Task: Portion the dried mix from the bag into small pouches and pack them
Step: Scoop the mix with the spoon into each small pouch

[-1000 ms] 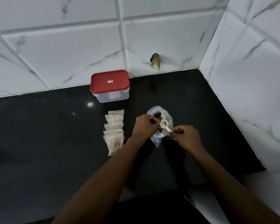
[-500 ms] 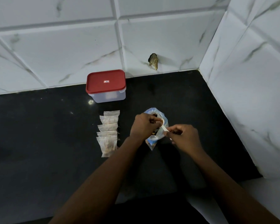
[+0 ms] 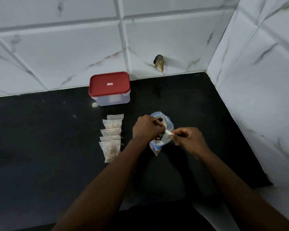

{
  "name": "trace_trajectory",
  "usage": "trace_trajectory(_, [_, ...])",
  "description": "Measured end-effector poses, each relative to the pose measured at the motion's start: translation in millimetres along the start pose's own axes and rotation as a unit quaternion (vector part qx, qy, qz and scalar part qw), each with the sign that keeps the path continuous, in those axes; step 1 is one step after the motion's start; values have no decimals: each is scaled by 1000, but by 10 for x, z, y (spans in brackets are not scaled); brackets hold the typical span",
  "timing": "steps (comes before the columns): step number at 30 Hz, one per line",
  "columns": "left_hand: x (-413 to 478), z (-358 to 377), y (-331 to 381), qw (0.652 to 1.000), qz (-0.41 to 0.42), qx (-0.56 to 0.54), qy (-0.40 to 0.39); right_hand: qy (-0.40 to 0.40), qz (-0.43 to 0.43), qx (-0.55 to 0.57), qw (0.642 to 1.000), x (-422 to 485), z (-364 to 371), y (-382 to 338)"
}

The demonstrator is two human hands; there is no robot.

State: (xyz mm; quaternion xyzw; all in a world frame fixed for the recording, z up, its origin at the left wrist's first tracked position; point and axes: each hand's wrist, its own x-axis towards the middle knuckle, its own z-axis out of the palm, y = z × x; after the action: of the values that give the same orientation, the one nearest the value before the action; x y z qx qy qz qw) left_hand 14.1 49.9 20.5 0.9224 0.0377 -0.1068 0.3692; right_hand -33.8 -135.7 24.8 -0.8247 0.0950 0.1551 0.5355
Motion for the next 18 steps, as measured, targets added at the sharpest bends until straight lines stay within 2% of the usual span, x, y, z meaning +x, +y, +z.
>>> trace_trajectory(5, [-18, -25, 0, 1000, 2, 21, 15, 8, 16, 21, 1000, 22, 24, 0])
trace_trajectory(10, [-41, -76, -112, 999, 19, -39, 21, 54, 36, 17, 998, 72, 13, 17])
trace_trajectory(18, [-18, -152, -181, 1000, 9, -9, -17, 57, 40, 6, 998, 70, 24, -29])
